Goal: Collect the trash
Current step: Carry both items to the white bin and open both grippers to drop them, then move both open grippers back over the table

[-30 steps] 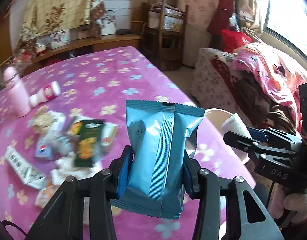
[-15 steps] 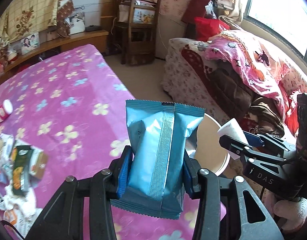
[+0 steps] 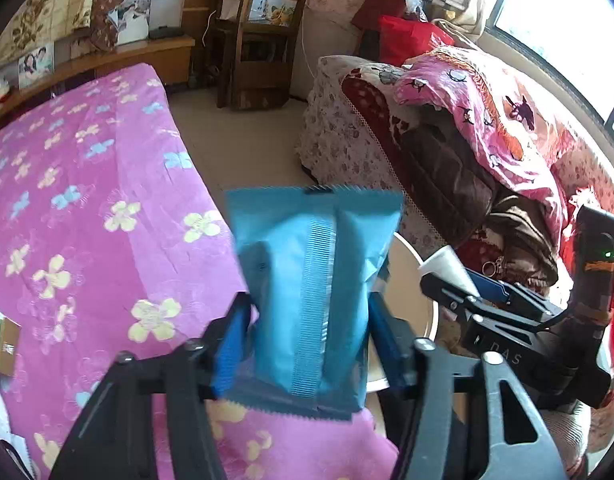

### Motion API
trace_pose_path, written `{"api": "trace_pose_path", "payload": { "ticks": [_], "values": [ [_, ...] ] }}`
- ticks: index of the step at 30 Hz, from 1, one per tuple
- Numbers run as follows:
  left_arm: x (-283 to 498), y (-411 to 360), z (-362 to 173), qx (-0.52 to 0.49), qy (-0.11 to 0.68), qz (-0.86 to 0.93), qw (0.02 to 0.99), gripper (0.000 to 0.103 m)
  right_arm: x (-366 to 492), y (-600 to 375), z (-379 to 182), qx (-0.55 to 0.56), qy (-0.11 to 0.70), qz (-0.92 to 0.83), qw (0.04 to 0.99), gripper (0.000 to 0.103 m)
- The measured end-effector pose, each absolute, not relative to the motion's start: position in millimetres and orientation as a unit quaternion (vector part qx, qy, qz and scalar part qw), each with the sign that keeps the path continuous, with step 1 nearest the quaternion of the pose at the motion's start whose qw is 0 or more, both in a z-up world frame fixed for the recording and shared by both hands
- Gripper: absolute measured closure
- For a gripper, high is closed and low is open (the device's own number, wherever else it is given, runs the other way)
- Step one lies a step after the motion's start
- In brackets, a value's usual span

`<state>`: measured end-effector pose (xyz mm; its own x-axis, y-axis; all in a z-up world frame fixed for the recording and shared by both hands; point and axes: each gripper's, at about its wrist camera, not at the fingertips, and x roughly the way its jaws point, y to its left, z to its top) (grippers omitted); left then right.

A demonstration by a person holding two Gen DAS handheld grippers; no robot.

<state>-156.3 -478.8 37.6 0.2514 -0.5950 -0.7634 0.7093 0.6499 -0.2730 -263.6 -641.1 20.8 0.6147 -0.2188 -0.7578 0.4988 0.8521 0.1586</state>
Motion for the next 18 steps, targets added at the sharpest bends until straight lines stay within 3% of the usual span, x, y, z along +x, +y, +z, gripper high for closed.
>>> {"api": "trace_pose_path", "payload": {
  "ticks": [1,2,18],
  "values": [
    [-155.4,-478.9,36.5,0.06,0.452,-0.413,0.788,0.034,-263.1,-645.5,18.3,0.188,0.389,-0.203,0.879,0.032],
    [-154.3,-478.2,35.1,0.058,0.455,-0.411,0.788,0.034,-262.8,-648.2,16.5,0.193,0.39,-0.202,0.877,0.03],
    [-152.7,-471.3,37.8,0.039,0.459,-0.425,0.78,0.028,-270.8,-645.6,14.1,0.218,0.386,-0.2,0.874,0.03]
  ]
}}
